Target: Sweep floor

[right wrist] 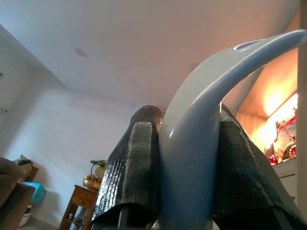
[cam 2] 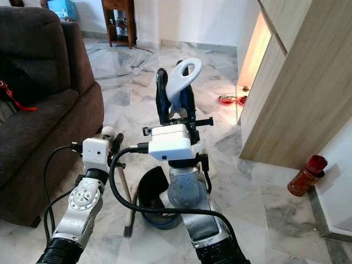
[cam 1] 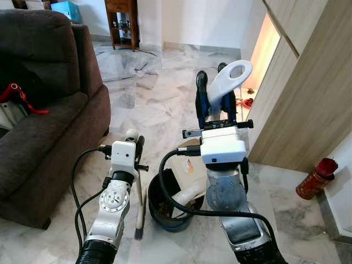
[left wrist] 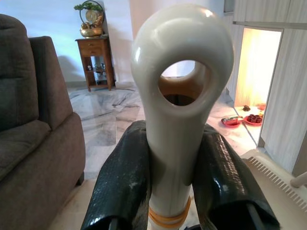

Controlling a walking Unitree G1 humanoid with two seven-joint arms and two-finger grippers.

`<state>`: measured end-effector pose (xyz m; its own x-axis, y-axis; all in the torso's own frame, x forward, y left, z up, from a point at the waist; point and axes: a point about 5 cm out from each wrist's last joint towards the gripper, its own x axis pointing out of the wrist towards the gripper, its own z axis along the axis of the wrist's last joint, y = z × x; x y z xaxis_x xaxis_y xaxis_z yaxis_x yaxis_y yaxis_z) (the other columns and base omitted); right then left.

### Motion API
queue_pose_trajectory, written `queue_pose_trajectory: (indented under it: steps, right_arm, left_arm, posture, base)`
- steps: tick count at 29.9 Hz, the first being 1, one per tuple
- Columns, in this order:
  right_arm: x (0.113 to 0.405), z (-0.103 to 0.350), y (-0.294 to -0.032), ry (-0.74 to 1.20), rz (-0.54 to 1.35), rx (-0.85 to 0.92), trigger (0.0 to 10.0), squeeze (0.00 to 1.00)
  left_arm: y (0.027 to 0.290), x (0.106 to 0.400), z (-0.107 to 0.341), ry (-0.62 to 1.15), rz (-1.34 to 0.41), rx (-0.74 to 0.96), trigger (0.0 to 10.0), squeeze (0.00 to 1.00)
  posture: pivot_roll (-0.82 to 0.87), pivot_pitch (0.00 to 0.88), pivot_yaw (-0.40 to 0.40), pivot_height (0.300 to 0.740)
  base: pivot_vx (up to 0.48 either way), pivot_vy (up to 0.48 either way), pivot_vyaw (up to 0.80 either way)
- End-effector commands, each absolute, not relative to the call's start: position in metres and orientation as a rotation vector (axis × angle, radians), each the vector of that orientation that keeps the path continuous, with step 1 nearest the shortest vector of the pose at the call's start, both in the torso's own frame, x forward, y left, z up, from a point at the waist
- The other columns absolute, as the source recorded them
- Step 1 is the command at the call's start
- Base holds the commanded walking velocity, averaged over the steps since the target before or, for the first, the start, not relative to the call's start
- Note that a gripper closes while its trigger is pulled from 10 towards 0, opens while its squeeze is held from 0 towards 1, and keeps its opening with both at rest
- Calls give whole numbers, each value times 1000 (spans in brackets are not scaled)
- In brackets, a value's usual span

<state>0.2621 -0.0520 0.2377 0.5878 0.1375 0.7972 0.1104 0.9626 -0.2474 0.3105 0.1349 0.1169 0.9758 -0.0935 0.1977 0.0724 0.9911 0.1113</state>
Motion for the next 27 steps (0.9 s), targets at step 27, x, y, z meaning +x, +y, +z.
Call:
queue_pose_trajectory:
  steps: [27]
  right_arm:
    - [290,235,-141,-892,-213,-575,10000,0]
  left_arm:
    - [129,311,130,-275,-125,115,10000,0]
  posture:
    - [23,0,-32,740]
  base:
    - [0,0,0]
